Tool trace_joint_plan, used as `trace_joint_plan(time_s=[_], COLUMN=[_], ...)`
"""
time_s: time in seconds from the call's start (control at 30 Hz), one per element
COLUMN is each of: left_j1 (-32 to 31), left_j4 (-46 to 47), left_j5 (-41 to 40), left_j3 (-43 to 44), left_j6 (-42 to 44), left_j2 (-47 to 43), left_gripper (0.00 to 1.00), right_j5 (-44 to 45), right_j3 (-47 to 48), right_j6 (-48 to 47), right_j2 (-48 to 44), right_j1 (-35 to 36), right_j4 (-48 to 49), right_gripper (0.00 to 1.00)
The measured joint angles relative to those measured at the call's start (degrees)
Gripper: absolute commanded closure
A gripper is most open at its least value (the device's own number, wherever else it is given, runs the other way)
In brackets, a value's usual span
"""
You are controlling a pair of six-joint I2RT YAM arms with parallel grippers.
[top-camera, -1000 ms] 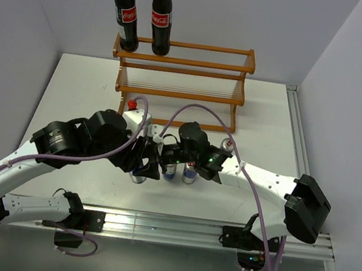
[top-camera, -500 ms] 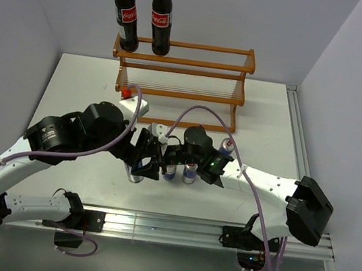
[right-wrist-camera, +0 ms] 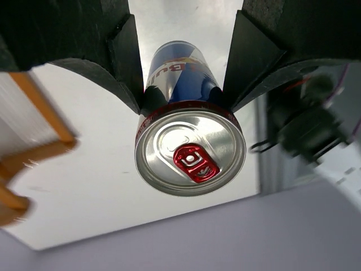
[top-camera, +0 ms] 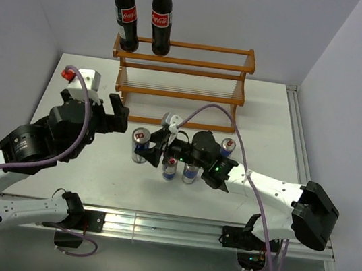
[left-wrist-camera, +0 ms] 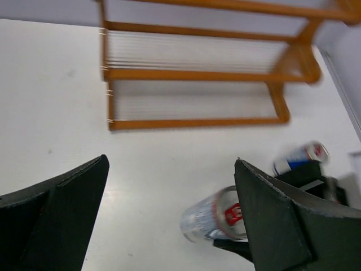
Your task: Place and organize the beverage onto the shelf
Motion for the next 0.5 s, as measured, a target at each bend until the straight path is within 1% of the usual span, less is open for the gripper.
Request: trace_joint_plan(time_s=[0.07,0.17,0.23,0.33,0.43,0.5], left_j1=[1.0,4.3,8.2,13.9,18.9,20.9], left_j4=[1.7,4.0,6.0,8.7,11.1,12.4], left_j5=[-6.2,-9.6,-9.7,-8.0,-5.2,-3.7], left_j3=[-3.0,-6.9,-10.3,-15.0,-19.7,-21.8], left_j6=[-1.1,-1.4,-1.3,-0.9,0.0,0.7], left_j2=[-1.2,-2.4,-3.3,-4.4,-5.3,-5.4], left_gripper=[0.01,0.0,0.01,0.0,0.01,0.0], right_j5=[6.2,12.2,15.7,18.3,20.1,20.1], right_j3=[0.0,0.1,0.9,4.2,9.8,14.4], right_j6=[1.5,3.5,4.5,4.6,3.6,2.8], right_j2=[-0.3,-0.5,-0.5,-0.4,0.5,1.6], right_j1=[-0.7,-3.7,-7.2,-12.1,-16.4,-18.4], right_j4=[0.1,0.0,-0.7,-3.1,-4.3,-4.8], right_gripper=[1.0,1.0,1.0,1.0,1.0,1.0])
